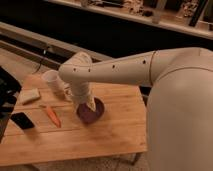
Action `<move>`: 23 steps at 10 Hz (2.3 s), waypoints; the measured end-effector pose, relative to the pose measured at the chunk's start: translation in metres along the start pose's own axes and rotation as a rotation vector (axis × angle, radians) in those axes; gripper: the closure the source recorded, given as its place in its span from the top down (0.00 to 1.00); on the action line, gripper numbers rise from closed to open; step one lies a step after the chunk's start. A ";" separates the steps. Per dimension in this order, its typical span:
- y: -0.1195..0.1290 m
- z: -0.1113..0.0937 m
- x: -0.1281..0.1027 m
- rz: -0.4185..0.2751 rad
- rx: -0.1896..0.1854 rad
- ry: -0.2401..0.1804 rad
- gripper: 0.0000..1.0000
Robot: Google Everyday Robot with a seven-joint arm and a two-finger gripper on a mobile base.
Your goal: Place the pepper in the ceramic bowl
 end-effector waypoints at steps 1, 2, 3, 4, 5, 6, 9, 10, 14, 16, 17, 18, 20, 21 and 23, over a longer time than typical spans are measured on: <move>0.000 0.000 0.000 0.000 0.000 0.000 0.65; 0.000 0.000 0.000 0.000 0.000 0.000 0.65; 0.000 0.000 0.000 0.000 0.000 0.000 0.65; 0.000 0.000 0.000 0.000 0.000 0.000 0.65; 0.000 0.000 0.000 0.000 0.000 0.000 0.65; 0.000 0.000 0.000 0.000 0.000 0.000 0.65; 0.000 0.000 0.000 0.000 0.000 0.000 0.65; 0.000 0.000 0.000 0.000 0.000 0.000 0.65; 0.000 0.000 0.000 0.000 0.000 0.000 0.65; 0.000 0.000 0.000 0.000 0.000 0.000 0.65; 0.000 0.000 0.000 0.000 0.000 0.000 0.65; 0.000 0.000 0.000 0.000 0.000 0.000 0.65; 0.000 0.000 0.000 -0.001 0.000 0.000 0.65; 0.001 0.000 0.000 -0.003 0.000 -0.001 0.65; 0.020 -0.004 -0.003 -0.056 0.022 -0.004 0.65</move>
